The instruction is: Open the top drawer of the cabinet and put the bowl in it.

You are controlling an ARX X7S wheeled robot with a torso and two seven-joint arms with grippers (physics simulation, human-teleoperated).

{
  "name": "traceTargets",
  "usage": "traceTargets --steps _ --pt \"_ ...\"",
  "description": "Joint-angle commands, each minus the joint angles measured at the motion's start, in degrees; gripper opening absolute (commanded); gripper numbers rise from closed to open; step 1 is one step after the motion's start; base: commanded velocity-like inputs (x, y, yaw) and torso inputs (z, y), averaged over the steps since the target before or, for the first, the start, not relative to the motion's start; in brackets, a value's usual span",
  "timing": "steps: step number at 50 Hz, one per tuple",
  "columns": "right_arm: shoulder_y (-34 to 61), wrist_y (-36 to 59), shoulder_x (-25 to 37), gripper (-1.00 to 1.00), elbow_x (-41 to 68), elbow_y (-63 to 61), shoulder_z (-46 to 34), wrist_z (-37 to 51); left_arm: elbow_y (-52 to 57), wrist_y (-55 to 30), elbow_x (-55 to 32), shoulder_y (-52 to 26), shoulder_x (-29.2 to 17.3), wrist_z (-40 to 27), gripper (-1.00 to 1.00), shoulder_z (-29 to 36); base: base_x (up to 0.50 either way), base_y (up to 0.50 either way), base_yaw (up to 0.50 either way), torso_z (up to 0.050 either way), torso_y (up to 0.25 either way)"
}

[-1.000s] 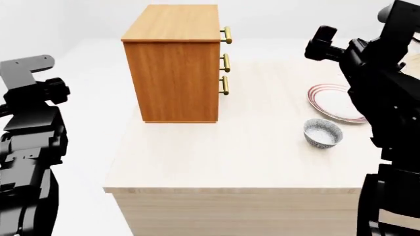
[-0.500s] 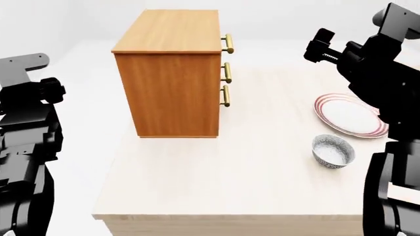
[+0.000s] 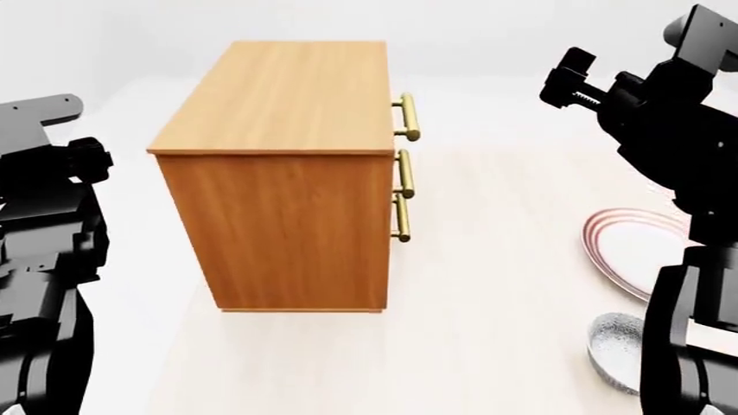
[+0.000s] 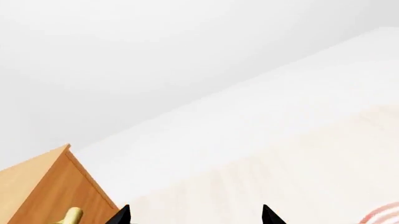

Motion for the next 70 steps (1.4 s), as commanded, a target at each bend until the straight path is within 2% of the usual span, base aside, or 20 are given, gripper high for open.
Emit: traceTargets --steps 1,30,35,50,58,62,65,70 --pt "0.21 0.03 0.08 1.0 0.25 0.54 0.31 0.24 -0.01 -0.08 0.01 -0.24 -0.12 -0.16 1.0 -0.12 0.5 0.0 0.0 0.0 0.0" --pt "0.62 -1.69 -0.86 1.0 0.52 4.47 0.77 0.02 -0.01 0.05 0.05 -0.58 -0.56 -0.39 1.0 -0.15 0.49 0.0 0.0 0.0 0.001" --pt "0.67 -2.13 -2.57 1.0 4.47 7.05 4.87 -1.86 -0.01 0.08 0.05 -0.64 -0.55 -0.42 1.0 -0.07 0.0 0.0 0.0 0.0 0.0" --pt "2.08 0.25 -6.86 1.0 15.66 23.5 16.69 -6.86 -0.01 0.11 0.05 -0.58 -0.53 -0.48 1.0 0.21 0.0 0.0 0.0 0.0 0.0" --pt "7.64 -1.37 -5.28 1.0 13.16 40.82 14.83 -14.11 -0.01 0.14 0.02 -0.42 -0.62 -0.53 1.0 0.22 0.0 0.0 0.0 0.0 0.0" --pt "8.96 1.88 -5.02 1.0 9.71 41.15 13.09 -18.37 -0.01 0.25 -0.02 -0.15 -0.71 -0.54 1.0 0.11 0.0 0.0 0.0 0.0 0.0" --pt "9.44 7.67 -4.57 1.0 6.93 41.21 17.48 -18.82 -0.01 0.28 -0.02 0.0 -0.78 -0.56 1.0 0.03 0.0 0.0 0.0 0.0 0.0" --pt "9.34 13.35 -4.44 1.0 -2.91 41.22 31.85 -19.34 -0.01 0.24 0.0 0.09 -0.87 -0.62 1.0 -0.05 0.0 0.0 0.0 0.0 0.0"
